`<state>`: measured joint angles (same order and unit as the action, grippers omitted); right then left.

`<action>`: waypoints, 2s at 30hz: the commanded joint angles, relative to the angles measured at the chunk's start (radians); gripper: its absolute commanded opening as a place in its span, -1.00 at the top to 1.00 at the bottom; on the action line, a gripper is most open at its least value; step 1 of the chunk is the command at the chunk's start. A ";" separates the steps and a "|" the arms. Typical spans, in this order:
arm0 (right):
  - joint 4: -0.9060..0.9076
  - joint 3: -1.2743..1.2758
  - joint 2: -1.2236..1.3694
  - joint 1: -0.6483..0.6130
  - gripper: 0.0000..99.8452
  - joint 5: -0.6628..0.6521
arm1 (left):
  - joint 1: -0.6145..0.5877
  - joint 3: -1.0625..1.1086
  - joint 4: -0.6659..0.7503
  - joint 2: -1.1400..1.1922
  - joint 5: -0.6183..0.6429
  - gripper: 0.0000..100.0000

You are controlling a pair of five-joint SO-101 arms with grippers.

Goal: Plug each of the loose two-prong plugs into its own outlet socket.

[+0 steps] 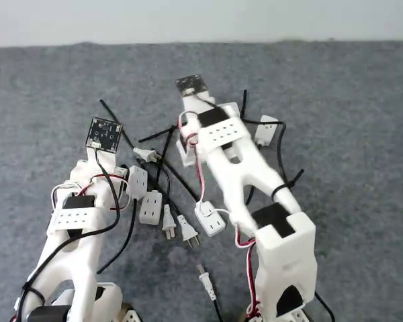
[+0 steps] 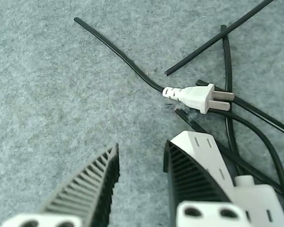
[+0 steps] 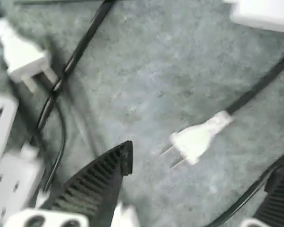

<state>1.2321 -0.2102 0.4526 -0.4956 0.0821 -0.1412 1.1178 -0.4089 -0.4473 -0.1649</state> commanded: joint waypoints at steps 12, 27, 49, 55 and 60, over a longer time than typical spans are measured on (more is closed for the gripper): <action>0.265 0.152 -0.059 -0.213 0.14 -0.110 | -0.008 -0.004 0.043 -0.008 -0.014 0.68; 0.147 0.160 0.166 -0.150 0.14 -0.195 | -0.009 -0.004 0.041 -0.008 -0.012 0.68; 0.260 0.095 0.197 -0.148 0.99 -0.216 | -0.009 -0.002 0.043 -0.008 -0.014 0.68; 0.260 0.101 0.197 -0.137 0.98 -0.296 | -0.009 -0.002 0.043 -0.008 -0.014 0.68; 0.260 0.095 0.176 -0.110 0.98 -0.315 | -0.009 -0.002 0.043 -0.008 -0.014 0.68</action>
<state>1.4853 -0.1212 0.6091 -0.6076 -0.2018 -0.1412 1.1178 -0.3920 -0.4473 -0.1665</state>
